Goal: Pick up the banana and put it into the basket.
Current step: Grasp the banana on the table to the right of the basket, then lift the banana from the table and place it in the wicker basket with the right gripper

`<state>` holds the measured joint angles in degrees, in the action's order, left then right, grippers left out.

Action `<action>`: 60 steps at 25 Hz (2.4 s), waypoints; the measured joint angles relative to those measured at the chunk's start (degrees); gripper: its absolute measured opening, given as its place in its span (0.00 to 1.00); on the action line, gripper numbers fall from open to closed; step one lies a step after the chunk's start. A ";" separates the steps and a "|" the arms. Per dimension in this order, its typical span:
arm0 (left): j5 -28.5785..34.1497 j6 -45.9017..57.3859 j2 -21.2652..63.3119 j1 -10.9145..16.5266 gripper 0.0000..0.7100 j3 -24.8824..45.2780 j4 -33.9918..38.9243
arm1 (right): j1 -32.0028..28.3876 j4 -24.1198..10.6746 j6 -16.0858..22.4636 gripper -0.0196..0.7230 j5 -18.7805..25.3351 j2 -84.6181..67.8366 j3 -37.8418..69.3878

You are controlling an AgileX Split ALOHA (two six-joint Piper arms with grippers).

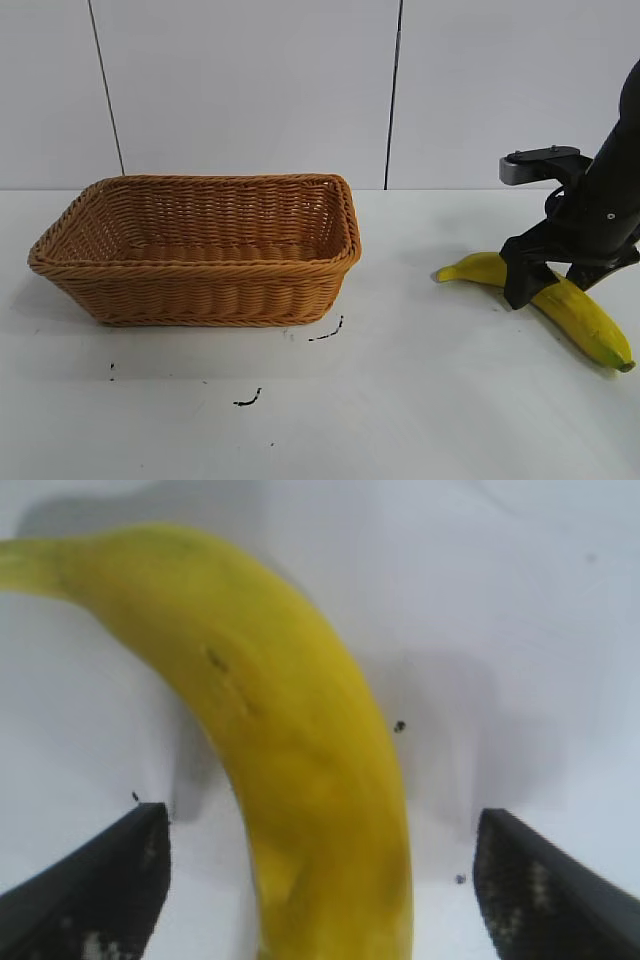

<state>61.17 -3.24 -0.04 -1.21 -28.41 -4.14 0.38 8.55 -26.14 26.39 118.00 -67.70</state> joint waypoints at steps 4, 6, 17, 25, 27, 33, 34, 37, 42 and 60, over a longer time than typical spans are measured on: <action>0.00 0.00 0.00 0.00 0.97 0.00 0.00 | 0.00 -0.57 -1.41 0.43 2.21 -0.90 0.00; 0.00 0.00 0.00 0.00 0.97 0.00 0.00 | 0.00 -0.73 -0.94 0.43 3.67 -2.61 0.00; 0.00 0.00 0.00 0.00 0.97 0.00 0.00 | 0.00 -1.34 3.79 0.43 18.29 -16.00 -5.20; 0.00 0.00 0.00 0.00 0.97 0.00 0.00 | 4.12 -3.12 6.50 0.43 30.74 -16.20 -19.30; 0.00 0.00 0.00 0.00 0.97 0.00 0.00 | 6.39 -4.97 6.50 0.43 30.98 -16.20 -21.22; 0.00 0.00 0.00 0.00 0.97 0.00 0.00 | 13.36 -9.20 5.72 0.43 30.04 -12.79 -28.97; 0.00 0.00 0.00 0.00 0.97 0.00 0.00 | 14.53 -9.30 5.03 0.43 30.04 -11.80 -30.75; 0.00 0.00 0.00 0.00 0.97 0.00 0.00 | 18.16 -9.47 3.02 0.43 30.73 -7.74 -36.25; 0.00 0.00 0.00 0.00 0.97 0.00 0.00 | 25.16 -9.47 -2.40 0.43 31.77 -1.15 -45.12; 0.00 0.00 0.00 0.00 0.97 0.00 0.00 | 34.18 -8.55 -19.87 0.43 19.12 18.68 -57.07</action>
<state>61.17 -3.24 -0.04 -1.21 -28.41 -4.14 34.56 0.00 -46.02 45.51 136.67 -124.77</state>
